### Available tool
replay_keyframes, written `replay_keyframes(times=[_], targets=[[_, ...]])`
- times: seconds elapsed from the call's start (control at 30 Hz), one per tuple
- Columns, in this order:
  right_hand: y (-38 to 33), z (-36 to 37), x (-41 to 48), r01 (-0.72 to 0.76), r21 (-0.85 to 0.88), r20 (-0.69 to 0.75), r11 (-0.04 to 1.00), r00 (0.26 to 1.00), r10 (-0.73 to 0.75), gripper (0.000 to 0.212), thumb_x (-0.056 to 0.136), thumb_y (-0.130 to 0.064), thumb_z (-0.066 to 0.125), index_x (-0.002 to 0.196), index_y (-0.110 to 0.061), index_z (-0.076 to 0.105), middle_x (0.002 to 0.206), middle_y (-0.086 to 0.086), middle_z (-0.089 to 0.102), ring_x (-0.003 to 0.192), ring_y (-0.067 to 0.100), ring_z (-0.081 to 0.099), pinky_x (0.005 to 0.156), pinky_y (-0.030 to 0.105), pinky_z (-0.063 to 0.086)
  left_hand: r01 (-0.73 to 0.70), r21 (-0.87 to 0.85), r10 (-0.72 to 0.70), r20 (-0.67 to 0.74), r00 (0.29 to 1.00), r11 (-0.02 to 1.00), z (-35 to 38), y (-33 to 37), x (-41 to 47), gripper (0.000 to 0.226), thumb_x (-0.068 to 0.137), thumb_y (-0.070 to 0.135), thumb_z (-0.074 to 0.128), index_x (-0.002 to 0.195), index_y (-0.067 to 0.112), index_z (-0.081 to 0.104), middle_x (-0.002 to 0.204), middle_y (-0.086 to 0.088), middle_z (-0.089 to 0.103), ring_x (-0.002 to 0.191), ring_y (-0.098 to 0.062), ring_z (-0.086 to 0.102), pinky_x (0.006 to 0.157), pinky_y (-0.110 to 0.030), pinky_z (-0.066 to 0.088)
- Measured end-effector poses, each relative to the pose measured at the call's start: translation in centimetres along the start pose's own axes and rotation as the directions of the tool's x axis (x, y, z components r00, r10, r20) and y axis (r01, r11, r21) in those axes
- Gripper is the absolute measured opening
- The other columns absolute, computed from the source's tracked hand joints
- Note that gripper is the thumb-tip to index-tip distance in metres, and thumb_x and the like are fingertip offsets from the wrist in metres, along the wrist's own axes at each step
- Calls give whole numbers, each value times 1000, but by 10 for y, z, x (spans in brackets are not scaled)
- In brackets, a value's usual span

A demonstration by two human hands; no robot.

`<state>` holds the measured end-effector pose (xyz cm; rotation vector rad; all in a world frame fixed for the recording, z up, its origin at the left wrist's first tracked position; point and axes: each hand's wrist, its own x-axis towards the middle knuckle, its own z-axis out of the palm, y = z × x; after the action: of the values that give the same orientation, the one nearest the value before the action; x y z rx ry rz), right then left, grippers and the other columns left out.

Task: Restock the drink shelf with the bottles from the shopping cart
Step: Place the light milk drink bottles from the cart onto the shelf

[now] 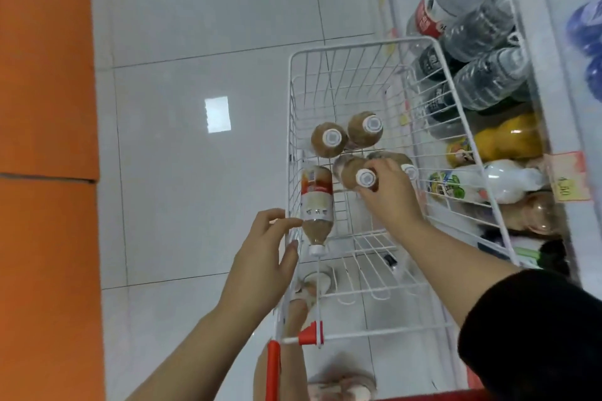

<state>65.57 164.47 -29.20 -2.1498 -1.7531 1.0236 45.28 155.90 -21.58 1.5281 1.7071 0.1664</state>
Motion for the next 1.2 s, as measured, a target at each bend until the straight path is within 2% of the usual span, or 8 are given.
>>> replay_keyframes(times=[0.13, 0.27, 0.43, 0.6, 0.67, 0.77, 0.9, 1.2], targets=[[-8, -26, -8, 54, 35, -42, 998, 998, -52, 31, 73, -13, 74, 102, -9, 63, 107, 6, 58, 99, 23, 54, 78, 22, 36, 42, 37, -42, 0, 999, 998, -5, 7, 10, 31, 94, 23, 52, 125, 28, 54, 129, 8, 44, 101, 0, 46, 85, -12, 31], [-36, -84, -41, 99, 200, -92, 975, 992, -82, 24, 75, -18, 74, 93, -22, 59, 93, -6, 56, 89, 12, 54, 70, 13, 38, 72, 96, -70, -20, 997, 993, -16, 31, 17, 47, 88, 28, 60, 133, 27, 47, 141, 0, 38, 128, -19, 41, 100, -27, 35], [-82, -161, -77, 153, 524, -45, 838, 987, -153, 20, 82, -16, 68, 88, -32, 58, 83, -13, 65, 78, -3, 61, 69, 8, 46, -220, -172, 233, 54, 971, 960, -31, 89, 23, 82, 75, 39, 73, 142, 36, 26, 147, 10, 32, 134, -9, 32, 111, -34, 31], [-98, -179, -64, 167, 700, -54, 694, 982, -182, 17, 83, -36, 64, 97, -26, 62, 86, -12, 69, 84, 1, 65, 77, 19, 52, -182, -470, 179, -52, 983, 864, -38, 114, 21, 77, 66, 28, 83, 119, 58, 35, 110, 26, 58, 100, 6, 58, 79, -12, 49], [-79, -160, -46, 100, 630, -24, 771, 994, -110, 28, 83, -45, 61, 106, -28, 60, 101, -12, 66, 94, 6, 63, 84, 26, 51, -118, -542, 91, -77, 993, 832, -35, 111, 18, 78, 67, 21, 82, 124, 49, 38, 105, 25, 59, 95, 10, 59, 71, -7, 48], [-32, -111, -22, -63, 234, 24, 970, 998, 59, 45, 84, -34, 65, 125, -22, 51, 125, 0, 52, 110, 16, 54, 86, 26, 42, -51, -606, -12, -100, 995, 794, -32, 97, 16, 74, 68, 17, 81, 126, 38, 41, 100, 22, 61, 90, 10, 60, 64, -8, 49], [10, -54, -9, -139, -134, 66, 981, 987, 149, 49, 83, -21, 64, 128, -23, 48, 130, 8, 42, 107, 31, 54, 85, 35, 45, -30, -607, -57, -123, 991, 794, -34, 78, 20, 74, 67, 20, 81, 127, 36, 41, 97, 26, 62, 92, 9, 61, 72, -11, 52], [10, -53, 0, -145, -40, -82, 989, 987, 142, 13, 79, -6, 66, 87, -16, 66, 102, 9, 43, 90, 30, 53, 74, 28, 39, -64, -610, -53, -173, 984, 790, -42, 70, 6, 75, 67, 18, 81, 128, 33, 41, 97, 23, 63, 92, 7, 61, 73, -12, 52]])
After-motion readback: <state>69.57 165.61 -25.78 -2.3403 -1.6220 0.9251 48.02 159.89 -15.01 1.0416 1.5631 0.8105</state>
